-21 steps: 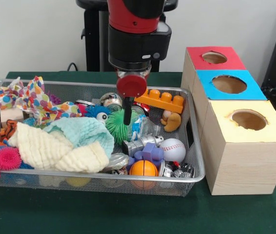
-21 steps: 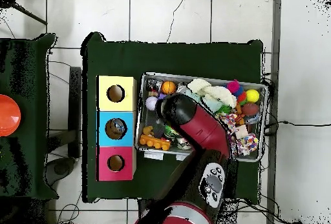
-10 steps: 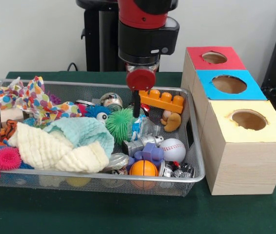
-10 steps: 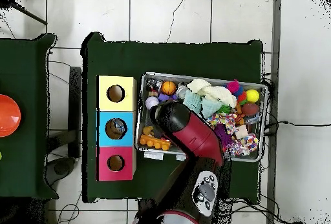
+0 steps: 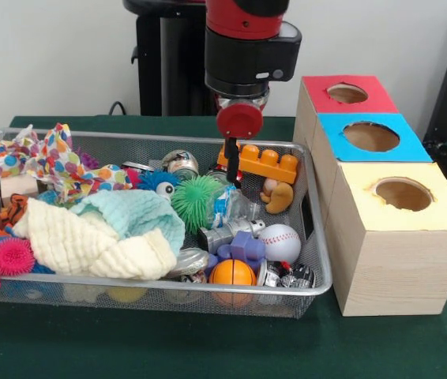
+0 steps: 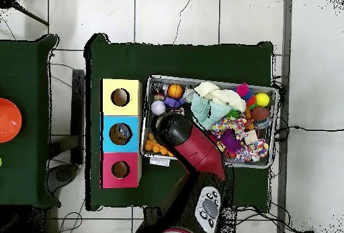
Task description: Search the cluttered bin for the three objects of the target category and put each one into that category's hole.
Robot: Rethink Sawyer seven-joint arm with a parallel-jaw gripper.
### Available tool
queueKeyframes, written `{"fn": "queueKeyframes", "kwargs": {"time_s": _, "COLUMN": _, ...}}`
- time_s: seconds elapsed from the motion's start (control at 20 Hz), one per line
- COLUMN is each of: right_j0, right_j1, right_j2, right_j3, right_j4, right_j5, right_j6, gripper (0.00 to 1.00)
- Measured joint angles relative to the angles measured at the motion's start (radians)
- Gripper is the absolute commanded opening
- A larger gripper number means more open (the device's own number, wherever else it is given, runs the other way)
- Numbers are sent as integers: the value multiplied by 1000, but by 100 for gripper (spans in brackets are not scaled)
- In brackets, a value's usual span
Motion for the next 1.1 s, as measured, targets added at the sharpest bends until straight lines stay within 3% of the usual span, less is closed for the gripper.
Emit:
{"fn": "queueKeyframes", "kwargs": {"time_s": 0.65, "right_j0": -98, "right_j1": -48, "right_j2": 145, "right_j3": 164, "right_j4": 10, "right_j5": -241, "right_j6": 0, "gripper": 100}}
{"fn": "queueKeyframes", "kwargs": {"time_s": 1.1, "right_j0": -122, "right_j1": -55, "right_j2": 190, "right_j3": 257, "right_j4": 11, "right_j5": -328, "right_j6": 0, "gripper": 100}}
